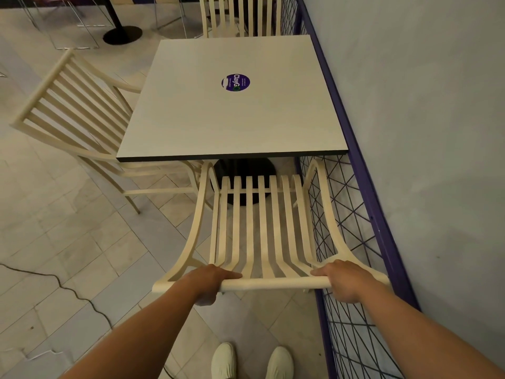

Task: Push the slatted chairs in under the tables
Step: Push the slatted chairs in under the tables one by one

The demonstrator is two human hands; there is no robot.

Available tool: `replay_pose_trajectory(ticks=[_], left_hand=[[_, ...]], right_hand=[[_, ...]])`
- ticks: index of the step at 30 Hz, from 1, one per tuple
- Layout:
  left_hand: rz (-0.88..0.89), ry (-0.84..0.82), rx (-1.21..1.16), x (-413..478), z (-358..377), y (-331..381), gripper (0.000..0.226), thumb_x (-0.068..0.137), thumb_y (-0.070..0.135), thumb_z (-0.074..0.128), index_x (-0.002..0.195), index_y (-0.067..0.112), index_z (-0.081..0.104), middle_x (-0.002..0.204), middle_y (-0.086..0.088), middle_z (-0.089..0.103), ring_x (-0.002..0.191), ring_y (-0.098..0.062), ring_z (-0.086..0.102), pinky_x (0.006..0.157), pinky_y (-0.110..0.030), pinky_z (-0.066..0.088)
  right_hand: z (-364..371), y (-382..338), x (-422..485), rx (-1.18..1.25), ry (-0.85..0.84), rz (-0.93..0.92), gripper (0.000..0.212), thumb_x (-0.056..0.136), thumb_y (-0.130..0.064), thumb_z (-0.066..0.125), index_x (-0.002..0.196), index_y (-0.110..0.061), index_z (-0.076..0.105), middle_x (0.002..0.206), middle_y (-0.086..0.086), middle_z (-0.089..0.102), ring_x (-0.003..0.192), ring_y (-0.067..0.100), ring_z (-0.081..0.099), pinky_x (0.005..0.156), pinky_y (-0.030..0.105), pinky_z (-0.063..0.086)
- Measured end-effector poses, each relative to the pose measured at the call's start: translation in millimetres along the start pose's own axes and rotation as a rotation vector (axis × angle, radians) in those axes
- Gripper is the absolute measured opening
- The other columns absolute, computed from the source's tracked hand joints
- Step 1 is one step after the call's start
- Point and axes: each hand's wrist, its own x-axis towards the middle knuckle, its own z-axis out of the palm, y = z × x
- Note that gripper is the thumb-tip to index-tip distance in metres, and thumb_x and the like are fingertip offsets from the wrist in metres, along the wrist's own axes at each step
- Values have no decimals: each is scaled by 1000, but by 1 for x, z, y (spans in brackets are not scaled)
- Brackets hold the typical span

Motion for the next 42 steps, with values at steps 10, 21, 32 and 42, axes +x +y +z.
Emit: replay_pose_trajectory(ticks=[10,21,32,42], left_hand=[[-1,4,-16,0,3,4,79,92,6,67,150,49,35,137,2,56,120,-23,58,104,-37,47],[16,5,-12,11,-6,4,79,91,6,67,150,49,35,136,2,57,119,-23,59,102,-37,48],[20,2,-16,14,-14,8,80,91,4,67,151,47,36,137,2,57,121,-23,58,105,-39,46],[3,47,-19,12,-12,3,76,92,7,66,149,49,37,137,4,57,121,-22,57,106,-38,45]], right_hand=[[2,2,-4,-4,15,11,73,90,-6,58,149,-45,38,131,-3,58,109,18,58,90,32,47],[-9,9,3,-19,-9,16,75,89,-6,59,150,-45,36,131,-3,58,108,18,58,90,31,48],[-14,13,9,6,17,15,73,87,-8,63,146,-46,41,127,-5,58,105,15,56,84,28,45],[-22,10,14,-23,20,-20,76,86,-4,61,148,-43,40,134,-3,57,113,19,57,95,33,48]])
